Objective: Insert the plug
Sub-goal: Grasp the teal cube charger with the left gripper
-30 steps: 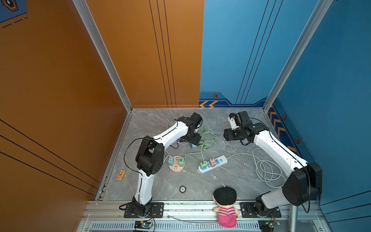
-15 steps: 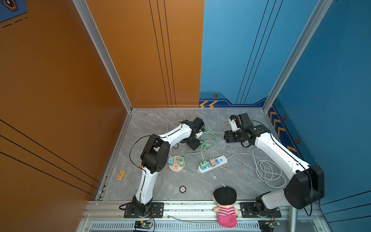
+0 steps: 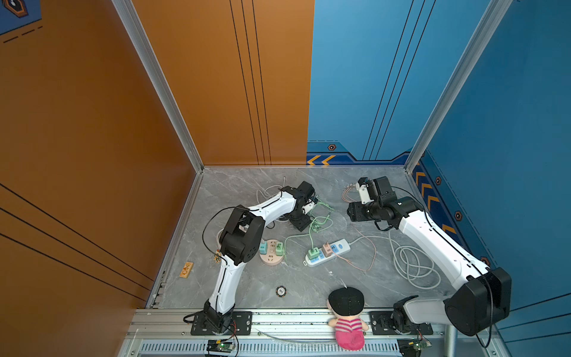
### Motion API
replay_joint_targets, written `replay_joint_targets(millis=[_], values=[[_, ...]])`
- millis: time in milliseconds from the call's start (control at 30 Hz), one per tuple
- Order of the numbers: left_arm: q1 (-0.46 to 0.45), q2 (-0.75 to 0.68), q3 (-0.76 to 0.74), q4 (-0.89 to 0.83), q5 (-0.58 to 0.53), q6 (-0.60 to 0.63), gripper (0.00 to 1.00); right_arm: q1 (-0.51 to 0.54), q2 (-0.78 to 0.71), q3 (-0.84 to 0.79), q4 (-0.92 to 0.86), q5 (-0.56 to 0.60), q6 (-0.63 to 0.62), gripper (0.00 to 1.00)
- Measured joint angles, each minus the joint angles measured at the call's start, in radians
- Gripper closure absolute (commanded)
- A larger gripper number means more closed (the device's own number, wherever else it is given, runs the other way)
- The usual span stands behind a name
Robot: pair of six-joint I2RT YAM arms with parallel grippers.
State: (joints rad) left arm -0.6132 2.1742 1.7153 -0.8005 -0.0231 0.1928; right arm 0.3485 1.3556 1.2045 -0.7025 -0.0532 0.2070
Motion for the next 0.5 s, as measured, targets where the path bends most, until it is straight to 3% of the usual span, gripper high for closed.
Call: replay_joint_targets(millis=[167,367,500], values=[[0.013,0.011,-0.024,0.025,0.03,0.001,0.32,0.0,-0.014,-0.002,0.0,-0.001,0.013,0.3],[0.022,0.008,-0.039,0.051,0.056,-0.002,0.47,0.004,-0.023,-0.008,0.0,-0.007,0.034,0.3],[0.026,-0.006,-0.063,0.076,0.059,-0.016,0.7,0.011,-0.026,-0.009,0.0,-0.016,0.042,0.3]])
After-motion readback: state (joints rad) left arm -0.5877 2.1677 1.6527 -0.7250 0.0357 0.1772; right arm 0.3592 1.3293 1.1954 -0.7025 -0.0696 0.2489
